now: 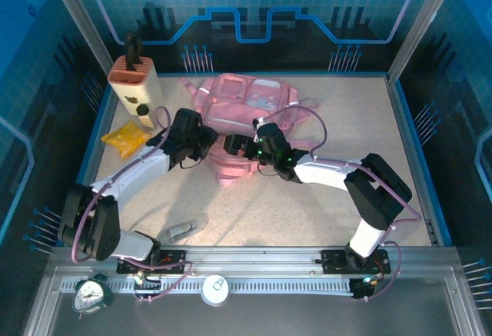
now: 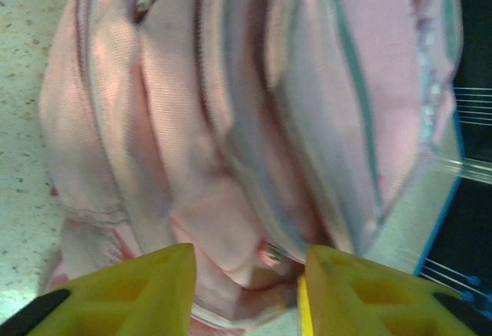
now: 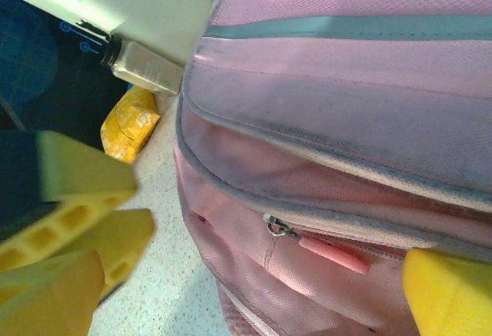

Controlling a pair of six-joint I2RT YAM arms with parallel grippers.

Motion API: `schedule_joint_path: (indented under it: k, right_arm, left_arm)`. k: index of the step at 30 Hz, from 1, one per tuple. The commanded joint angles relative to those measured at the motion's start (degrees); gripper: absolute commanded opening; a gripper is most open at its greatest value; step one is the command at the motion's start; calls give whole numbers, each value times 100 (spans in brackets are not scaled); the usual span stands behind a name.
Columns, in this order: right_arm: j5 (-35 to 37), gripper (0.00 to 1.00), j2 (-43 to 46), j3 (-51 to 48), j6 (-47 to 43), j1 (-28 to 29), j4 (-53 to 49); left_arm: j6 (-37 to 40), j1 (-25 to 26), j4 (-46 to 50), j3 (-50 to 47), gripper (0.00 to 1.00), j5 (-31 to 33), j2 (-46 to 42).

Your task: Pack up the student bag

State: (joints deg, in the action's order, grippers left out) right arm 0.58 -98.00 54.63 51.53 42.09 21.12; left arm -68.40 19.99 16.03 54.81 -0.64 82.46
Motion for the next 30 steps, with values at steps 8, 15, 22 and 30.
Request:
schedule_joint_path:
  k: [8,15,22,30]
  right_arm:
    - [-22,99,75,113,-485,-116,537]
    - [-137,100,53,63,-580,-183,773]
    - [-275,95,19,150,-724,-248,695]
    - [-562,88,-66,201,-966,-382,693]
  left_arm:
    - [-172,67,-269,530,42,-134,825]
    - [-462,93,-445,482,42,3,625]
    - [-710,102,-609,682,38,-372,1052]
    - [-872,111,-568,937,31,-356,1350]
